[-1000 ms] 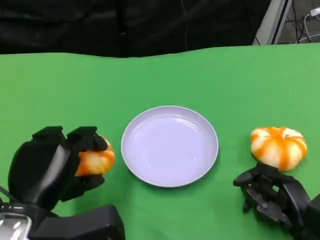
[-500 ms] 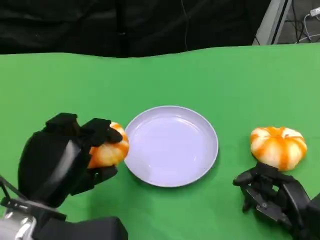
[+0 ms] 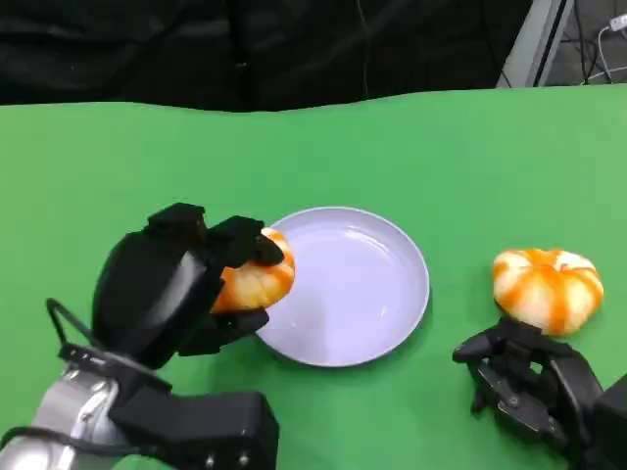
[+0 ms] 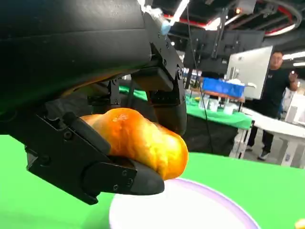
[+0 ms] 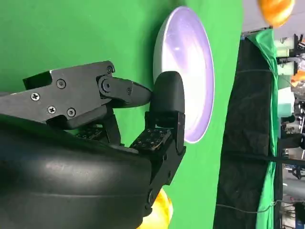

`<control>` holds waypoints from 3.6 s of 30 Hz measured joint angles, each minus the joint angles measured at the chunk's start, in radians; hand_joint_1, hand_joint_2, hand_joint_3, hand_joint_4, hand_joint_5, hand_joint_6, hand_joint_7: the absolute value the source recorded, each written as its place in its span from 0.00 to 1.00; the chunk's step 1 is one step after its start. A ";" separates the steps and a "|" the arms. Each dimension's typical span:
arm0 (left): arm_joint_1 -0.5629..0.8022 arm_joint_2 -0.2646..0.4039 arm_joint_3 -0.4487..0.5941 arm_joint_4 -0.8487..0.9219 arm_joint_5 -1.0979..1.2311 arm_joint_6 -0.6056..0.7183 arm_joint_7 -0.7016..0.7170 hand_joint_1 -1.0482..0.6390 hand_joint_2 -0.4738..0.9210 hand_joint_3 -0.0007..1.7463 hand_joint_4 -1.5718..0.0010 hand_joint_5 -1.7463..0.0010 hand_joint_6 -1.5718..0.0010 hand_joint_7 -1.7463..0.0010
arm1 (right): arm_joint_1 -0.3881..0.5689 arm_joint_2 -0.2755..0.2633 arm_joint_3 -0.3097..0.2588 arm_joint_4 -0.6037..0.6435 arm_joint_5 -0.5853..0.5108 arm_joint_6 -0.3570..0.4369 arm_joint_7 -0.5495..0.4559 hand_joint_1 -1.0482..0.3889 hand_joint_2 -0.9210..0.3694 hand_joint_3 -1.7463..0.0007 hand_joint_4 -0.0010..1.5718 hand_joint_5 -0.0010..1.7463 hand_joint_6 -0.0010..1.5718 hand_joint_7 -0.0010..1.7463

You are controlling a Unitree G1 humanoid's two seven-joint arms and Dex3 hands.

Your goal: Grasp the bread from the table and place it into the plate.

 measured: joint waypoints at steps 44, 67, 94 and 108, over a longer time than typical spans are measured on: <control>-0.335 -0.162 -0.198 0.529 -0.034 -0.108 0.083 0.55 0.95 0.15 0.58 0.00 0.57 0.16 | 0.005 0.010 0.018 -0.011 0.000 -0.005 -0.021 0.56 0.00 0.73 0.41 1.00 0.47 0.62; -0.350 -0.182 -0.207 0.526 -0.115 -0.005 -0.148 0.12 1.00 0.18 0.72 0.94 0.67 1.00 | 0.007 0.011 0.016 -0.019 0.015 0.007 -0.003 0.59 0.00 0.72 0.41 1.00 0.46 0.62; -0.326 -0.139 -0.169 0.341 -0.209 0.125 -0.366 0.00 1.00 0.30 0.79 1.00 0.74 1.00 | 0.013 0.012 0.016 -0.036 0.017 0.023 -0.003 0.57 0.00 0.72 0.41 1.00 0.48 0.59; -0.199 -0.115 -0.008 0.217 -0.436 0.006 -0.384 0.05 1.00 0.30 0.73 0.98 0.72 0.99 | 0.013 0.009 0.016 -0.024 0.005 0.003 -0.014 0.55 0.00 0.73 0.41 1.00 0.47 0.61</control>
